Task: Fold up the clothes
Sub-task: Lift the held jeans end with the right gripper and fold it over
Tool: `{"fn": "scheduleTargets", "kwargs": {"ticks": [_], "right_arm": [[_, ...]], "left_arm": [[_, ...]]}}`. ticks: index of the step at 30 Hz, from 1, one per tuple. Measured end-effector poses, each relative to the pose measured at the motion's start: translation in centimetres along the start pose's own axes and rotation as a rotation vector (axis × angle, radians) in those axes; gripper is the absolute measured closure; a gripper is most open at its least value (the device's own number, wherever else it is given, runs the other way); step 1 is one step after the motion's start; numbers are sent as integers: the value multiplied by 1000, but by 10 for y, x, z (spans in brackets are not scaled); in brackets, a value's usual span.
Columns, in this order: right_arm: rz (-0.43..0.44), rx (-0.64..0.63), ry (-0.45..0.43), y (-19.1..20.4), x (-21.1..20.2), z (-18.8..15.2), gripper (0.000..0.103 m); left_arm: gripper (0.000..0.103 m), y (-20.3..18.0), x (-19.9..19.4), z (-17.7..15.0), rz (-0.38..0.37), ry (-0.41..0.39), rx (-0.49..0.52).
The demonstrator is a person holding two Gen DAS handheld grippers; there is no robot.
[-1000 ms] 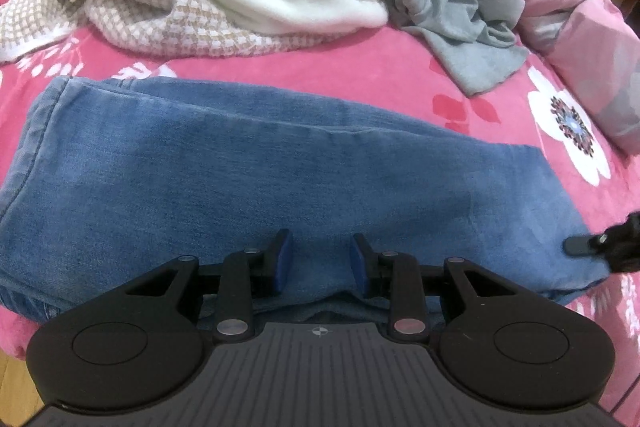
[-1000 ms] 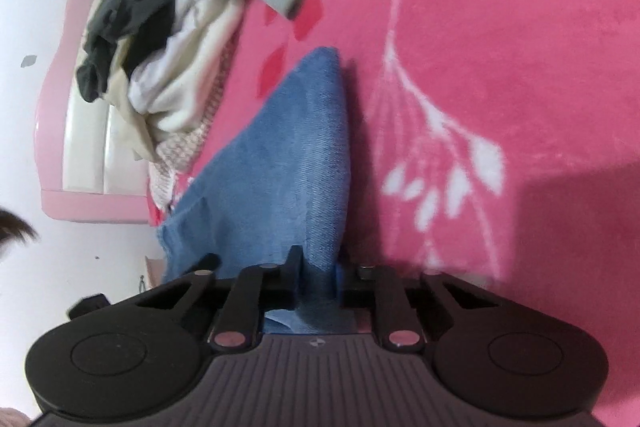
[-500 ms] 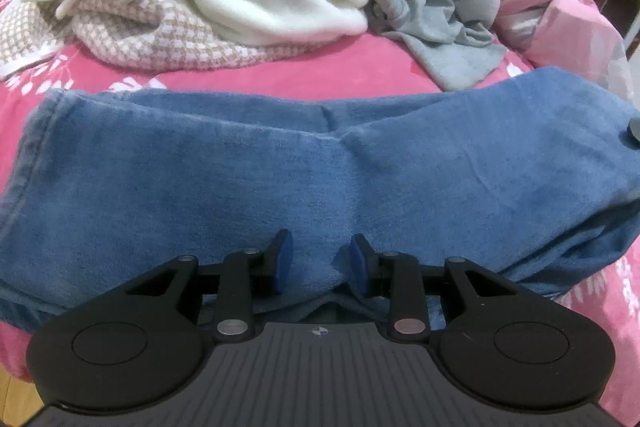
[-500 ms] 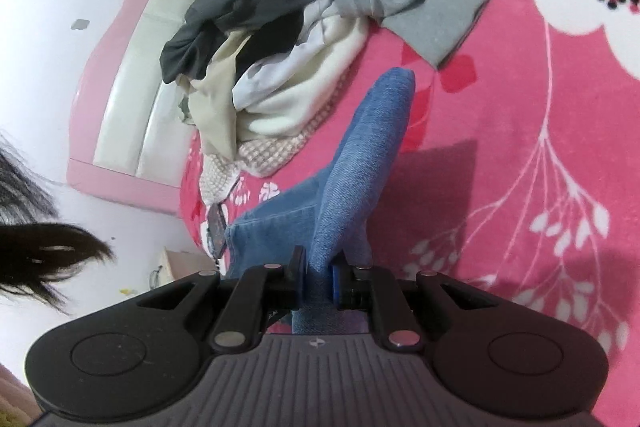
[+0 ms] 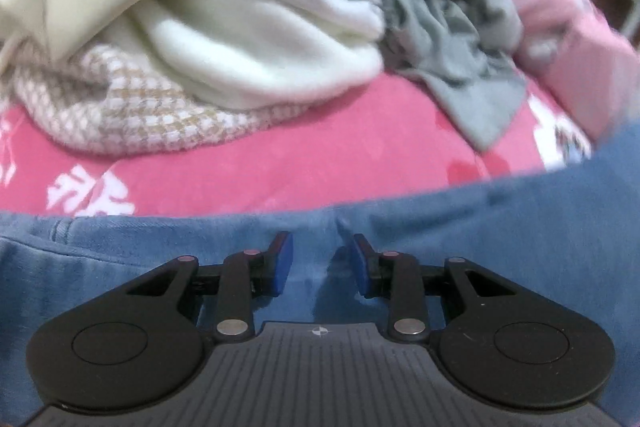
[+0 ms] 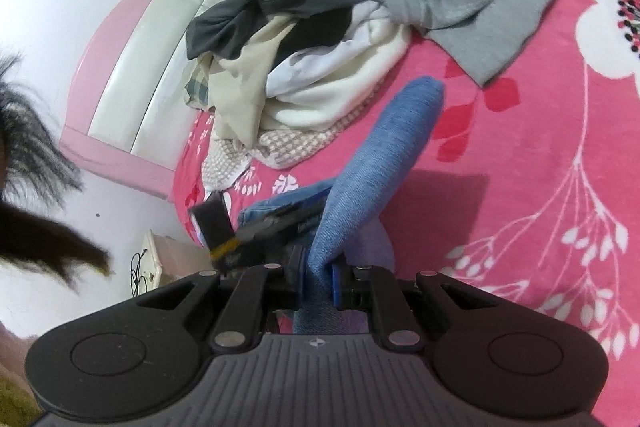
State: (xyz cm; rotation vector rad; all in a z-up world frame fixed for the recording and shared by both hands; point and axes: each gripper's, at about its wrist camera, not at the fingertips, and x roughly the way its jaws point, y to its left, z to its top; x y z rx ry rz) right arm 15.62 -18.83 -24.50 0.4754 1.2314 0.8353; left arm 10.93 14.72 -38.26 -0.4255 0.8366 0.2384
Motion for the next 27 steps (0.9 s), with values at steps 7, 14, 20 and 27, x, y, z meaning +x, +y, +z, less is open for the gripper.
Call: {"fn": "scheduleTargets", "kwargs": {"ticks": [7,14,20,27], "right_arm": [[-15,21,-22,6,-2,-2,90],[-1,37,-46,12,2,-5,90],[-8,9,-38,27,10,-6,90],[33,-44,-38,59,24,-1,90]], "left_arm": [[71,10,-40,-11,-11,-50,-7],[72,-38,-68,-90,-70,58,421],[71,-29,-75,-98,-69,25,413],[71,-6,-85,-91,-110,42,235]]}}
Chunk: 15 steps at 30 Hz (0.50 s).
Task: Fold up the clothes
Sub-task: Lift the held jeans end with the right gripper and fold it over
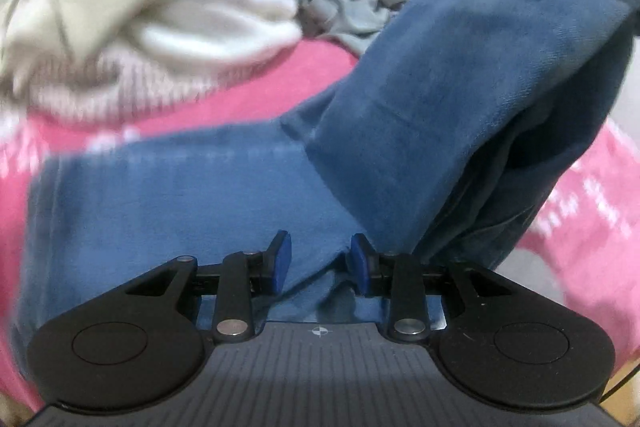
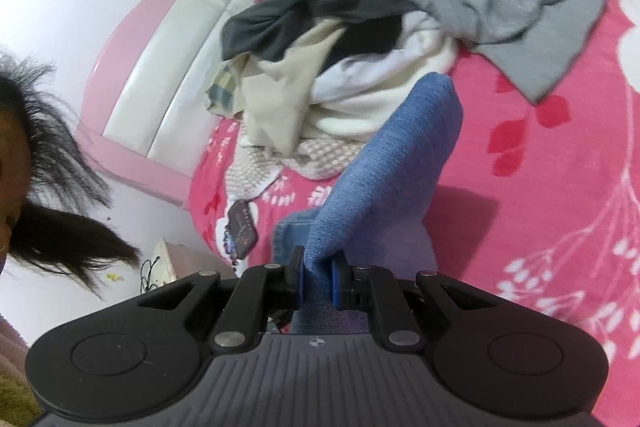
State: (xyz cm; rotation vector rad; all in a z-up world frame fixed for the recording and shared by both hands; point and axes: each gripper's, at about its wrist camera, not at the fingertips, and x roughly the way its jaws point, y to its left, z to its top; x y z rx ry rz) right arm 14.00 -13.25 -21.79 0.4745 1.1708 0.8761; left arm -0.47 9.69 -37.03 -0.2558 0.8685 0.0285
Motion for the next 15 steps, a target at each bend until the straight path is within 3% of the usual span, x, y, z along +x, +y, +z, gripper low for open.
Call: {"fn": "scheduleTargets", "kwargs": {"ticks": [4,7,9,12,15], "right_arm": [[4,-34,21,17,14,0,90],[-3,-49,24,25,17,1,90],[-19,-46,25,26,16,1,90],[-38,-22,18,24,10,0,90],[-45,6,1,21,8,-2,90]], "left_arm": [[71,-22,4,-16,27,17,151],[71,-11,-15,-13,5,-18,88],[71,-2,-29,-9,31,-55,70],[71,11,-40,2,65,-115,74],[71,8,-24,11,25,-107,138]]}}
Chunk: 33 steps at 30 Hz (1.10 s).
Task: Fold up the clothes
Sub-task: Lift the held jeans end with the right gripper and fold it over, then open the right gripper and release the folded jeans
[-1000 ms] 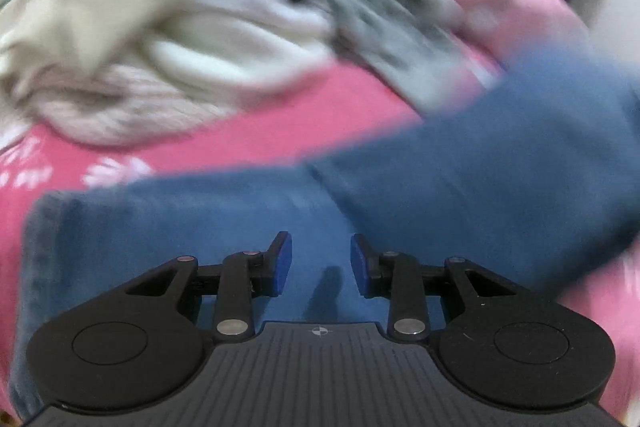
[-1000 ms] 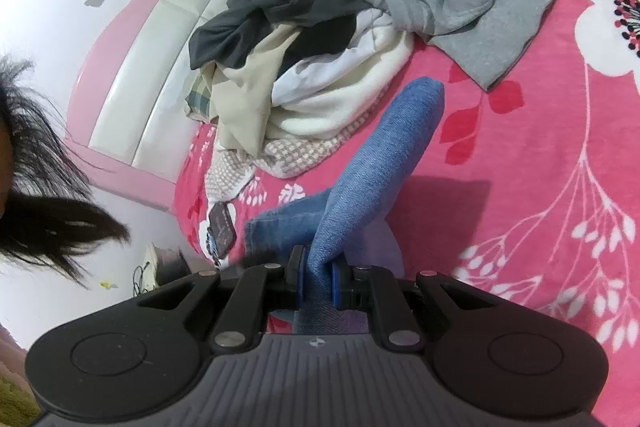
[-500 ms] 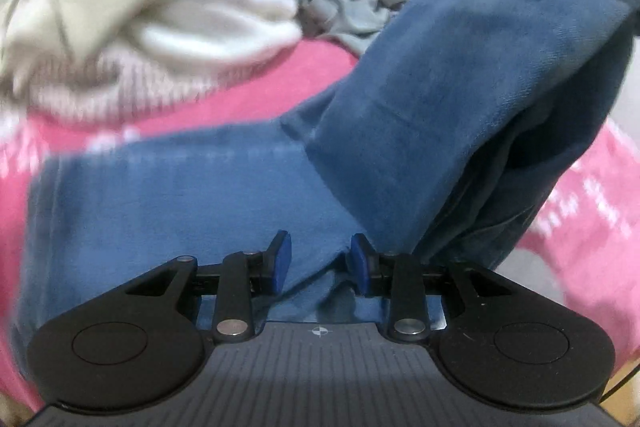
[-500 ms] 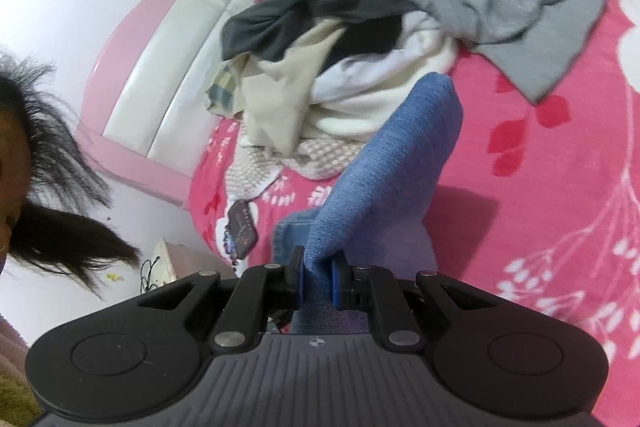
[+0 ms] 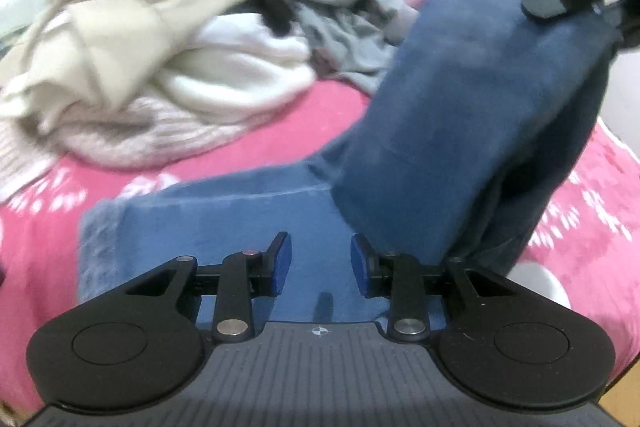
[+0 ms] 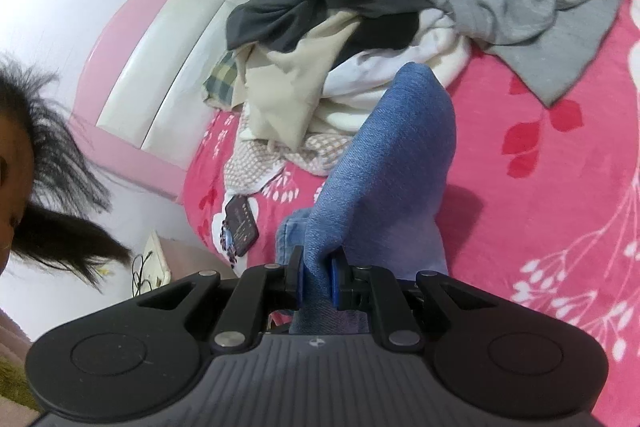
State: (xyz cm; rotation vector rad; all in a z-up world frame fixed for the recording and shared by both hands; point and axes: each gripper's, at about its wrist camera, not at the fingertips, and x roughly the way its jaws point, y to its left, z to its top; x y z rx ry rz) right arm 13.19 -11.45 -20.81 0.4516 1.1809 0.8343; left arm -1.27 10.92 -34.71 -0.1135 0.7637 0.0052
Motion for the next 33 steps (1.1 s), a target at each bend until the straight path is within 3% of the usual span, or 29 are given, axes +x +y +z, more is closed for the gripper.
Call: {"fn": "scheduleTargets", "kwargs": {"ticks": [3,4,8,13,19,25,28,33], "right_arm": [[14,3,-10,1,2,0,90],[17,-7,-8,3,4,0,90],[52,-32,-6,9,9,-2,90],[109,-70,18,22,27,-1,90],[191,-125,75,45,70,-5,90],[242,-210,174,72,141,-20,90],[227,-242,243,81,185,-31,90],[114,-287,349,88,245,-50,89]], "left_arm": [[70,-21,37,-21,-21,148,175],[70,-25,36,-27,-7,118,204],[70,-15,23,-17,-9,95,168],[70,9,2,-9,63,54,89],[70,56,-41,-1,175,-30,-129],[70,123,-73,-23,271,5,-461],[70,155,-73,-42,255,32,-647],[70,188,-73,-64,194,24,-869]]}}
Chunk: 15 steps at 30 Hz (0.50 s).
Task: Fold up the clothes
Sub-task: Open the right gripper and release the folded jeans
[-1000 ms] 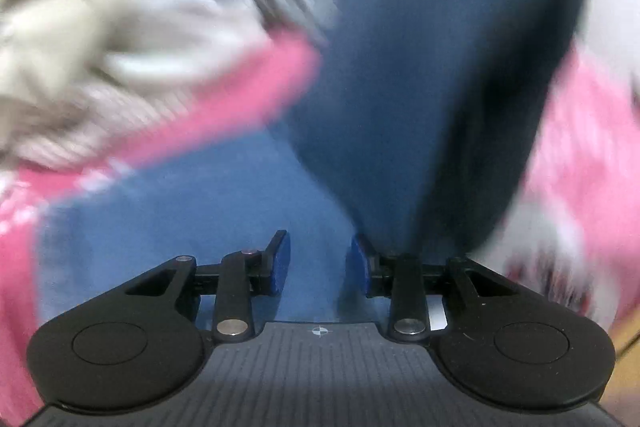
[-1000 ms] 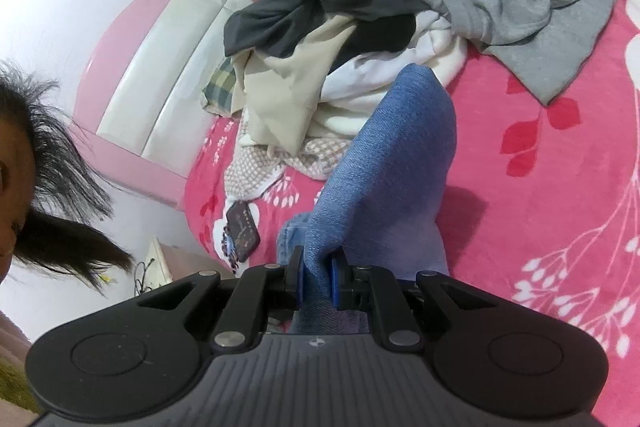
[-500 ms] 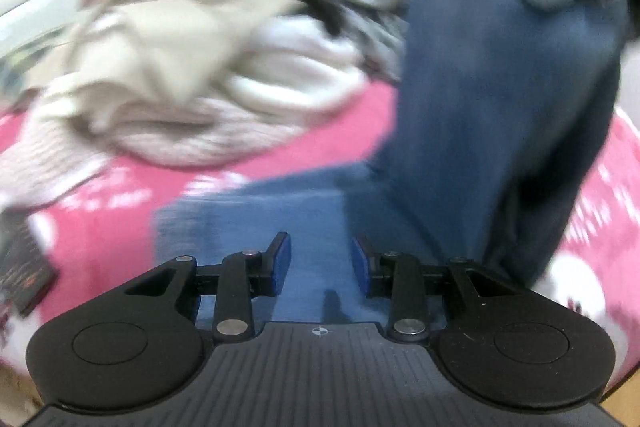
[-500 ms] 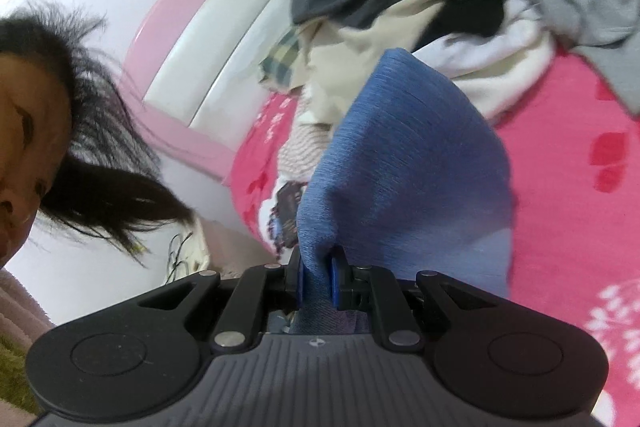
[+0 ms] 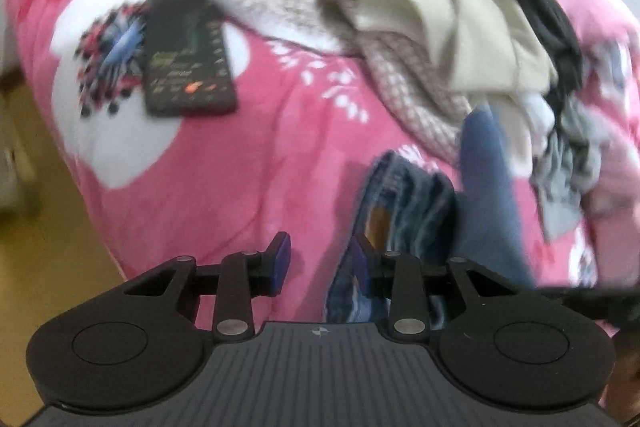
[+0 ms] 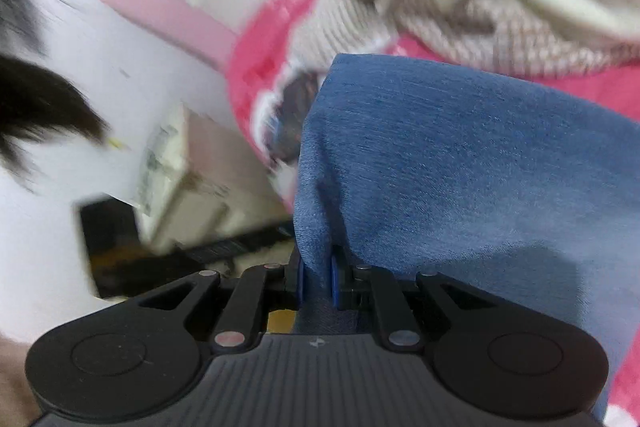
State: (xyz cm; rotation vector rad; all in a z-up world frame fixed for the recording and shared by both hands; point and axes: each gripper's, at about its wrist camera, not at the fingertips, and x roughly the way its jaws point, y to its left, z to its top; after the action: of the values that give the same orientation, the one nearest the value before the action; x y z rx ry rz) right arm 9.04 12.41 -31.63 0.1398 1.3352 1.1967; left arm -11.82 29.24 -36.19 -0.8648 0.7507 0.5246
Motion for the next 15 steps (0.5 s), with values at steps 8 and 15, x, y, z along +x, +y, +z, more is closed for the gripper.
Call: {"fn": "scheduleTargets", "kwargs": {"ticks": [8,15], "right_arm": [[-157,-61,-58,37,18,-7,76],[-210,-235,-178,88,10,-42,65]], "left_arm": [[52,5,5,30,-145,39,-81],[50,-5,19,50,-238,162,-38]]}}
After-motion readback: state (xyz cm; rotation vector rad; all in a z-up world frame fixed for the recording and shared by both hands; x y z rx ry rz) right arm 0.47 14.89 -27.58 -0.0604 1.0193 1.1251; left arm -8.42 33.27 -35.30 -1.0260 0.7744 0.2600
